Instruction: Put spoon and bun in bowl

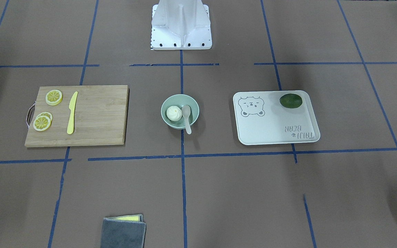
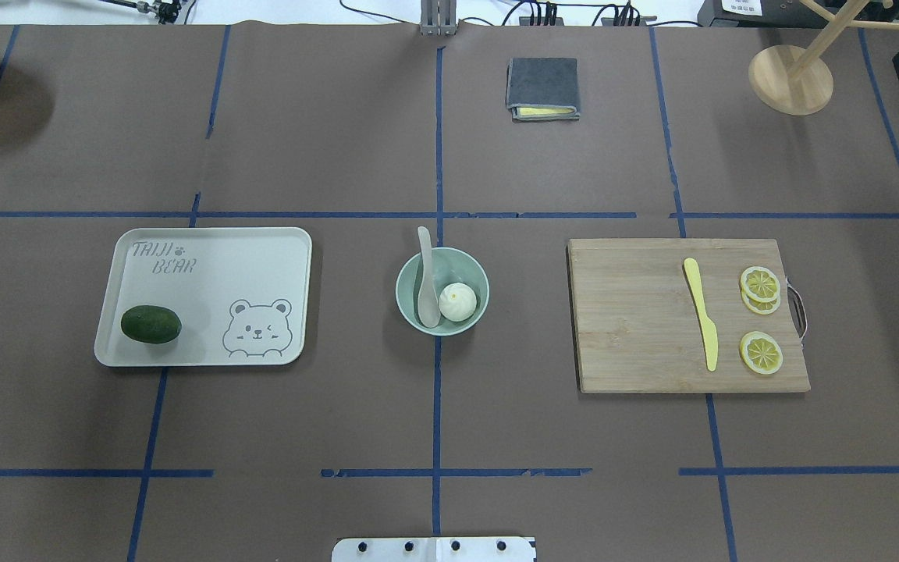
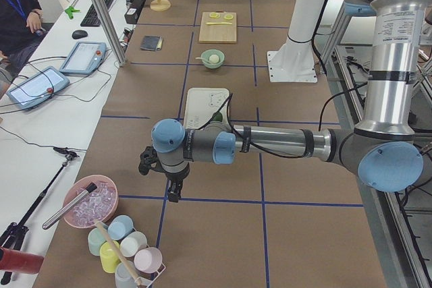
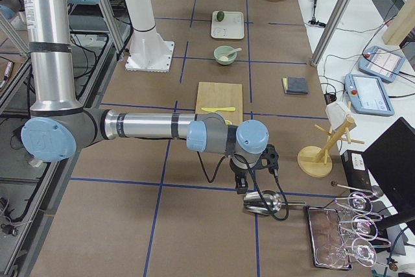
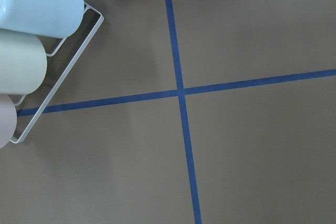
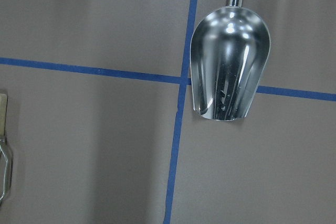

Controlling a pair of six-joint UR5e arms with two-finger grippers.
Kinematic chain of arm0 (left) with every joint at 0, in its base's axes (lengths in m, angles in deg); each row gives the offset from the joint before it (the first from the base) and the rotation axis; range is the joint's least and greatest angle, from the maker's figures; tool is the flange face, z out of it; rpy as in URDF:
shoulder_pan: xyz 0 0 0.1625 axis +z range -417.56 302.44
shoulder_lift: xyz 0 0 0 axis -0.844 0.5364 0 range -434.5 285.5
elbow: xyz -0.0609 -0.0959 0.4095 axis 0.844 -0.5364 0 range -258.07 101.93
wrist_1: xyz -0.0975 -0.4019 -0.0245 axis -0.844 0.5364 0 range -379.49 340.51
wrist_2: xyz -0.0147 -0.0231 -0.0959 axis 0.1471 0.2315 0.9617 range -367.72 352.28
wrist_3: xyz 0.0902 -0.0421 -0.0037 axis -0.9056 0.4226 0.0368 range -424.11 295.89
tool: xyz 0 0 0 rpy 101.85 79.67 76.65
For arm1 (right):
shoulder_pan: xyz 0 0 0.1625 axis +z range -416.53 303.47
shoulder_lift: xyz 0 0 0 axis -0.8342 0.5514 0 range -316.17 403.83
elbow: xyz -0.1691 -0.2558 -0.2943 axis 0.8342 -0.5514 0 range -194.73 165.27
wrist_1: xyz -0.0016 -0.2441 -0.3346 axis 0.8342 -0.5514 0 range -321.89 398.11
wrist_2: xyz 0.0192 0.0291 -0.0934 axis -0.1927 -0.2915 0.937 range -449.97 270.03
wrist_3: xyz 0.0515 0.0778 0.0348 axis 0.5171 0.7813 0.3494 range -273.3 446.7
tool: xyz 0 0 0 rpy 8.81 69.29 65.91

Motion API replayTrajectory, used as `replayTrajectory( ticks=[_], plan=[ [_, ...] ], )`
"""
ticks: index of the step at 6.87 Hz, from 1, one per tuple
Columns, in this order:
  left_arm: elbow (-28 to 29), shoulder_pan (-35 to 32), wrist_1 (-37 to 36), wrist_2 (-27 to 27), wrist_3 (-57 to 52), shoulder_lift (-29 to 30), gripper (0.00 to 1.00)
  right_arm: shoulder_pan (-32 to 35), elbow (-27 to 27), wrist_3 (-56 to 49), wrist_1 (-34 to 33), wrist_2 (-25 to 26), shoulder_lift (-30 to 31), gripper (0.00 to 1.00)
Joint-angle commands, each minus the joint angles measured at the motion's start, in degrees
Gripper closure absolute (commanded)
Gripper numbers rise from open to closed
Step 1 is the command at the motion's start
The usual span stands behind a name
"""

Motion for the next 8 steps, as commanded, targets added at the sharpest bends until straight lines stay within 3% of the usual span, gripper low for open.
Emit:
replayTrajectory(
  ticks=[1,2,8],
  plan=[
    [-0.33,-0.06,0.24,-1.04,0.01,-0.28,0.00,-0.03,-0.14,2.98,0.04,0.03,0.13,0.00],
    [-0.42,-0.06,0.15,-4.00,0.10,-0.19,0.00,-0.03,0.04,2.98,0.04,0.03,0.13,0.00],
    [-0.42,0.03,0.15,-4.12,0.54,-0.28,0.00,0.06,0.48,3.07,0.04,0.03,0.04,0.00]
  ],
)
